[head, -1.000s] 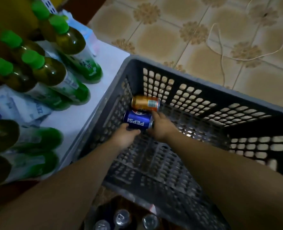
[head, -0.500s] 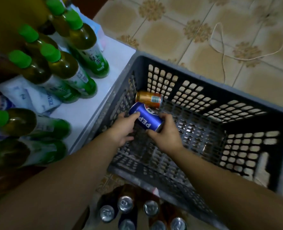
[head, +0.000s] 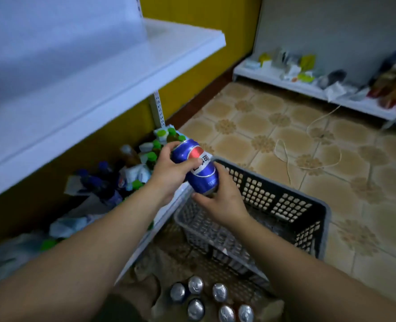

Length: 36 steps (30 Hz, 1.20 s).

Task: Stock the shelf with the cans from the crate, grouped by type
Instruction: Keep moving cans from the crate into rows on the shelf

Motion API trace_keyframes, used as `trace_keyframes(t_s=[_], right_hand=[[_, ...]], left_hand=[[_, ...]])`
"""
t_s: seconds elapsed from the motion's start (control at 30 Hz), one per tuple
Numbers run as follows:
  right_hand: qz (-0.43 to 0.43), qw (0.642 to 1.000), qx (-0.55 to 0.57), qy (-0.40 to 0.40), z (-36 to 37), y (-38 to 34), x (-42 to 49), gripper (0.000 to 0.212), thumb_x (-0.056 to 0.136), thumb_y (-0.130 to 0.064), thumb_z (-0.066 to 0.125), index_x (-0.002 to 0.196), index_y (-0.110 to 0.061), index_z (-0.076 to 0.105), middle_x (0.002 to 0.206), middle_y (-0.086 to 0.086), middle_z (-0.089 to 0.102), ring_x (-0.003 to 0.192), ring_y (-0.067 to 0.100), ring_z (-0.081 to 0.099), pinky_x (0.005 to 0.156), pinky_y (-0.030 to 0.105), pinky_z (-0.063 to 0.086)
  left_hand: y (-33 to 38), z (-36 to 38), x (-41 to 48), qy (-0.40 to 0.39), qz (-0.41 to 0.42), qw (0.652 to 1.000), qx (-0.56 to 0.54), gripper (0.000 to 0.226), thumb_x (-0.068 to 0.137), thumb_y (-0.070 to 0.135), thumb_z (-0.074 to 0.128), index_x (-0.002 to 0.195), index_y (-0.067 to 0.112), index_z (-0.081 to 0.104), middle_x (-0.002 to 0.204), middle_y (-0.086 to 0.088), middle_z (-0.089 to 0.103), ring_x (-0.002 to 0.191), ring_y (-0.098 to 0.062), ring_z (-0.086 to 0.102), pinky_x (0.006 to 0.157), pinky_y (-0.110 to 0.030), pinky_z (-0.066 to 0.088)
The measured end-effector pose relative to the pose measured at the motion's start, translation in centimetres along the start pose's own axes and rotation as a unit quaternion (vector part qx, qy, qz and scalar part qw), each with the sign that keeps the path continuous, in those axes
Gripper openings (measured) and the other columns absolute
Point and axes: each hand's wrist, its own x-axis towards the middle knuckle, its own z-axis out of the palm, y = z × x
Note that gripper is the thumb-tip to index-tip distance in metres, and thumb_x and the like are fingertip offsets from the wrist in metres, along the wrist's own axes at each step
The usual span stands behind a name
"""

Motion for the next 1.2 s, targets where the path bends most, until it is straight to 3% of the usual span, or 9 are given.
trace_keyframes(t_s=[0.13,0.23,0.3,0.4,0.5,0.67,0.87,1.0,1.2], right_hand=[[-0.086,0.996,-0.015,-0.013,1.2,-8.5,-2.2,0.090,0.073,-0.031,0.082,0.146,-0.018,0.031,0.136,-0.001,0.044,0.119,0.012,0.046,0.097,0.022,0.038],[-0.154,0.986,-0.015,-0.053,2.9,-14.5,-4.0,0.090,0.070,-0.043,0.078,0.145,-0.022,0.031,0.135,-0.001,0.045,0.119,0.014,0.049,0.099,0.035,0.046],[-0.203,0.976,-0.010,-0.081,4.3,-18.3,-5.0,0.087,0.066,-0.049,0.074,0.140,-0.027,0.035,0.129,-0.003,0.051,0.114,0.015,0.055,0.093,0.040,0.050],[-0.266,0.955,-0.010,-0.130,7.1,-23.6,-6.8,0.077,0.070,-0.038,0.078,0.136,-0.031,0.038,0.124,-0.006,0.056,0.109,0.011,0.057,0.088,0.038,0.053],[-0.306,0.934,-0.030,-0.179,10.5,-28.0,-8.8,0.074,0.075,-0.040,0.076,0.137,-0.030,0.037,0.127,-0.005,0.055,0.113,0.013,0.055,0.092,0.034,0.049],[-0.340,0.896,-0.147,-0.246,16.7,-33.1,-11.9,0.091,0.081,-0.046,0.071,0.152,-0.022,0.019,0.153,0.002,0.033,0.137,0.021,0.035,0.109,0.034,0.033],[-0.367,0.828,-0.308,-0.291,22.9,-36.8,-14.5,0.075,0.090,-0.062,0.046,0.150,-0.021,0.026,0.154,0.006,0.030,0.138,0.027,0.031,0.112,0.042,0.029],[-0.373,0.783,-0.379,-0.323,26.3,-38.4,-15.5,0.069,0.094,-0.064,0.024,0.150,-0.024,0.024,0.158,0.008,0.023,0.142,0.030,0.022,0.114,0.051,0.020],[-0.386,0.745,-0.434,-0.327,29.1,-39.3,-15.6,0.075,0.090,-0.073,0.015,0.153,-0.031,0.012,0.162,0.006,0.006,0.147,0.033,0.006,0.116,0.057,0.006]], left_hand=[[6.1,-5.4,-6.5,0.011,0.057,0.998,0.013,0.063,0.079,0.010,0.075,0.128,0.032,0.042,0.115,0.003,0.058,0.096,-0.018,0.063,0.070,-0.042,0.058],[9.9,-10.4,-10.9,0.056,0.129,0.989,0.051,0.064,0.076,0.003,0.074,0.126,0.029,0.044,0.113,-0.001,0.058,0.091,-0.017,0.063,0.061,-0.030,0.054],[11.9,-14.0,-13.8,0.092,0.169,0.978,0.078,0.068,0.074,0.000,0.075,0.129,0.024,0.044,0.110,-0.001,0.057,0.092,-0.020,0.063,0.068,-0.031,0.053],[13.9,-19.6,-18.6,0.143,0.197,0.966,0.090,0.071,0.073,-0.001,0.076,0.131,0.023,0.043,0.107,0.007,0.055,0.093,-0.016,0.062,0.073,-0.035,0.054],[14.9,-25.1,-23.1,0.190,0.206,0.954,0.105,0.076,0.072,0.000,0.077,0.134,0.026,0.041,0.111,0.007,0.057,0.095,-0.012,0.061,0.070,-0.036,0.056],[14.8,-33.3,-30.2,0.282,0.194,0.925,0.164,0.078,0.072,0.003,0.078,0.135,0.028,0.039,0.122,0.001,0.055,0.105,-0.019,0.059,0.089,-0.045,0.053],[12.5,-40.8,-36.4,0.352,0.156,0.902,0.192,0.079,0.073,0.001,0.077,0.135,0.030,0.038,0.120,0.003,0.051,0.107,-0.018,0.055,0.088,-0.034,0.045],[10.7,-44.4,-38.6,0.377,0.140,0.893,0.204,0.081,0.075,0.001,0.076,0.138,0.029,0.034,0.124,0.001,0.051,0.110,-0.019,0.053,0.093,-0.034,0.042],[8.5,-48.3,-39.4,0.393,0.132,0.885,0.211,0.082,0.075,0.003,0.077,0.137,0.031,0.031,0.125,0.002,0.051,0.110,-0.017,0.053,0.097,-0.034,0.042]])
